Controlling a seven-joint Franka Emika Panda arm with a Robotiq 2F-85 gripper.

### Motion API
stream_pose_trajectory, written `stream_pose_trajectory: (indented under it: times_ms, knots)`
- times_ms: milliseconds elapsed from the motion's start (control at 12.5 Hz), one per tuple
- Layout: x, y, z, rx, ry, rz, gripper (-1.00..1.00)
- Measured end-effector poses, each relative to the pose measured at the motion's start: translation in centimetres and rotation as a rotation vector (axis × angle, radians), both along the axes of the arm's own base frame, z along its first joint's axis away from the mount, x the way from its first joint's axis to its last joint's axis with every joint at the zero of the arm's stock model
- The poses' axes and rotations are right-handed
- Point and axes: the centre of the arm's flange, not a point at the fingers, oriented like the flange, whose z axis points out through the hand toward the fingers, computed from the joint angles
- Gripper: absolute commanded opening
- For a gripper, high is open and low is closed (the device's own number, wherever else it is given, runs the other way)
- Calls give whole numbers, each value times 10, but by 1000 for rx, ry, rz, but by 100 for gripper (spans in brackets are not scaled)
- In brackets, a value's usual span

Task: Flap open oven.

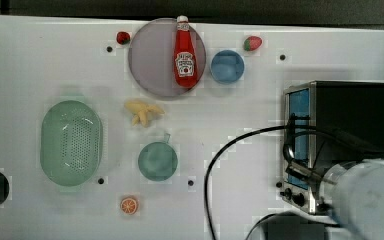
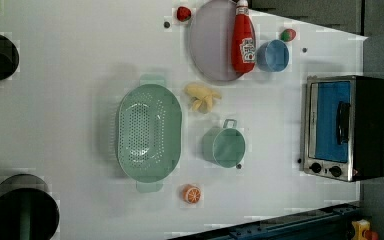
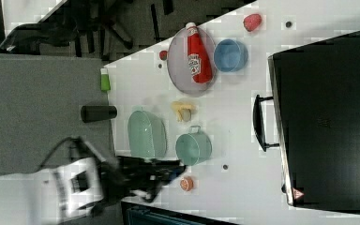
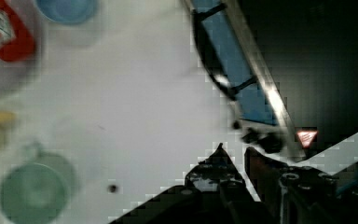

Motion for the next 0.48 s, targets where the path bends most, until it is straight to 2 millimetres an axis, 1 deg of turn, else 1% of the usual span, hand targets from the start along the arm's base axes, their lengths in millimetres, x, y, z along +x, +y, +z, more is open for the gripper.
stream_pose_trajectory:
  times_ms: [80, 240, 400, 480]
  knots:
    - [4, -14, -13, 1, -2, 47, -65]
    - [20, -40, -38, -32, -25, 138, -65]
    - [37, -58, -70, -55, -16, 221, -65]
    - [45, -62, -88, -63, 4, 260, -65]
